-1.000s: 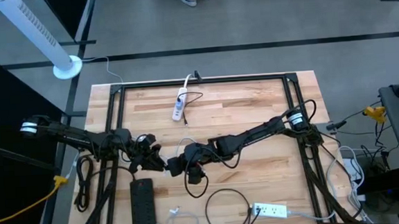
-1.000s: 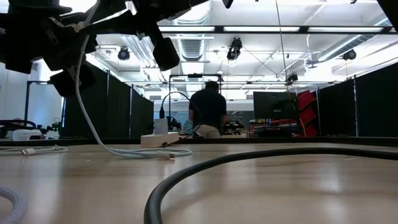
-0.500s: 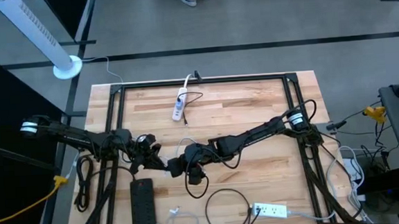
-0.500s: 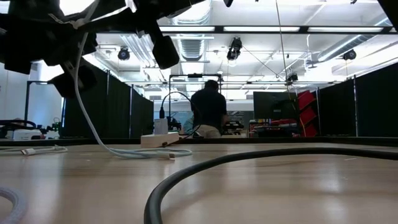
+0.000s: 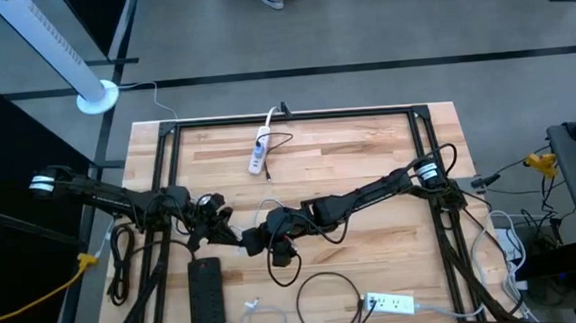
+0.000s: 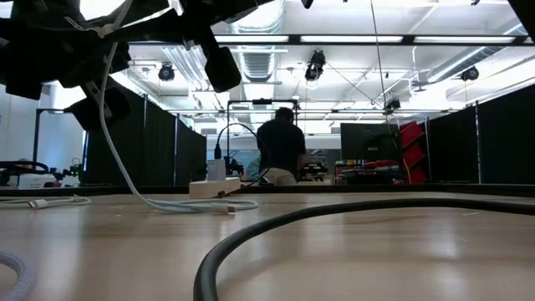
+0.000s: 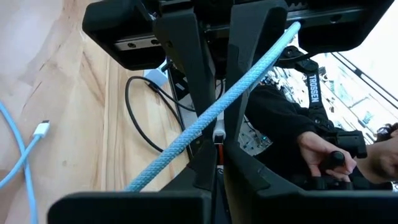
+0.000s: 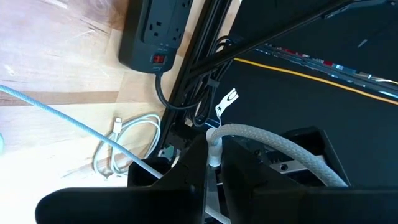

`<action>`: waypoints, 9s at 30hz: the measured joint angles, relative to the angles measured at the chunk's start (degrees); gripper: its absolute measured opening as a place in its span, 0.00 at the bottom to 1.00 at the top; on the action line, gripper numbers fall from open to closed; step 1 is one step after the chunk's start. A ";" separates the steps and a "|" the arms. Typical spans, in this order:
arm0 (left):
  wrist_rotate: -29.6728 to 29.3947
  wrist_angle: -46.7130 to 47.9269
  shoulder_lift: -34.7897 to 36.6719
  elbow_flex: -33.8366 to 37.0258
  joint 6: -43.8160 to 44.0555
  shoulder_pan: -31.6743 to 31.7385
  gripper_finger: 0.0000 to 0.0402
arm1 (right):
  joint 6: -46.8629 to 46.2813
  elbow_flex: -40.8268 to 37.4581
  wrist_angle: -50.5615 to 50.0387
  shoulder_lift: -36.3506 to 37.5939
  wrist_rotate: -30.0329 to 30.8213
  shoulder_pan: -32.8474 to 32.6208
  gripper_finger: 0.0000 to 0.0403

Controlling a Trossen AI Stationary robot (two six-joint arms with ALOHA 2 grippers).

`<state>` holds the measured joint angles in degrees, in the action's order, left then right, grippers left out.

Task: Plug in charger cables
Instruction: Insert the top white charger cable into the top white outlet extension

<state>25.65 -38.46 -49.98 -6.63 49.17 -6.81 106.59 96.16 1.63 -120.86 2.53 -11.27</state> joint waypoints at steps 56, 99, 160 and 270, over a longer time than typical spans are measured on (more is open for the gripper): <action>-16.79 -2.88 9.97 0.00 -34.95 0.04 0.01 | -112.69 0.09 -2.71 6.99 2.03 3.43 0.10; -47.04 45.37 18.61 -5.02 -41.54 0.04 0.18 | -102.13 38.55 -56.78 -16.63 -6.13 21.64 0.04; -50.84 17.12 3.36 -1.32 -45.84 -0.02 0.01 | -82.58 38.76 -56.18 -9.29 -11.44 17.08 0.35; -30.62 -8.21 -44.48 -12.23 -45.75 34.62 0.26 | -91.65 38.42 -71.95 -7.41 -5.45 20.41 0.04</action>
<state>-4.97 -46.67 -94.46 -18.87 3.42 27.81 14.94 134.58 -70.32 -128.27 -2.92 9.15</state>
